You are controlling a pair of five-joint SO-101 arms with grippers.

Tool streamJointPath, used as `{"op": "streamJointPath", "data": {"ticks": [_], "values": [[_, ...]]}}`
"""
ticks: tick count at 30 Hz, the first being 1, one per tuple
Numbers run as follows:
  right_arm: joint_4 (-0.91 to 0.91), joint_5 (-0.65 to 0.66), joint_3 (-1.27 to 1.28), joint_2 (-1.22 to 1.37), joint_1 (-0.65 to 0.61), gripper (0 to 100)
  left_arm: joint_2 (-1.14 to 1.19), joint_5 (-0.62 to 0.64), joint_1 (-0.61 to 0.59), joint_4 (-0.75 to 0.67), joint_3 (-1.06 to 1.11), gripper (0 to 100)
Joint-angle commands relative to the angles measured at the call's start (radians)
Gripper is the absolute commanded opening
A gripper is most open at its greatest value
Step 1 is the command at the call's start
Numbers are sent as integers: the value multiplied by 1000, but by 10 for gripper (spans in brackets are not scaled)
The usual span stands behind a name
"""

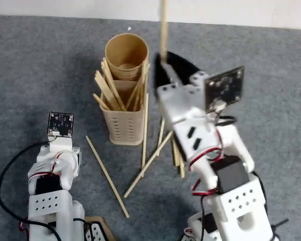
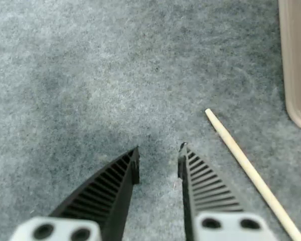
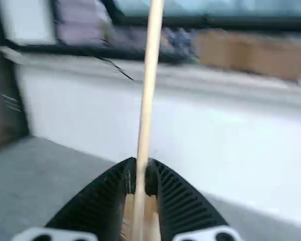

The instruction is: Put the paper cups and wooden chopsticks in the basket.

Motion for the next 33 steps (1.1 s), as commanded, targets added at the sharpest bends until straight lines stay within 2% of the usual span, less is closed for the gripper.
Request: {"op": "streamJointPath", "data": {"ticks": [1, 5, 11, 15, 18, 26, 30, 33], "values": [[-120, -12, -41, 81, -111, 5, -7, 3, 10, -17, -5, 158], [-226, -12, 54, 165, -127, 5, -7, 3, 10, -17, -5, 158], [-248, -11, 228, 114, -128, 15, -7, 3, 10, -17, -5, 158], [-232, -11, 271, 31, -125, 118, -7, 3, 10, -17, -5, 158], [-99, -9, 262, 10, -124, 124, -7, 3, 10, -17, -5, 158], [120, -3, 77, 4, -108, 124, -7, 5, 7, -14, -16, 158], [314, -3, -38, 2, -15, 124, -7, 6, 4, -11, -50, 158], [559, -3, -113, 1, 131, 124, -4, 8, 4, 66, -128, 158]]}}
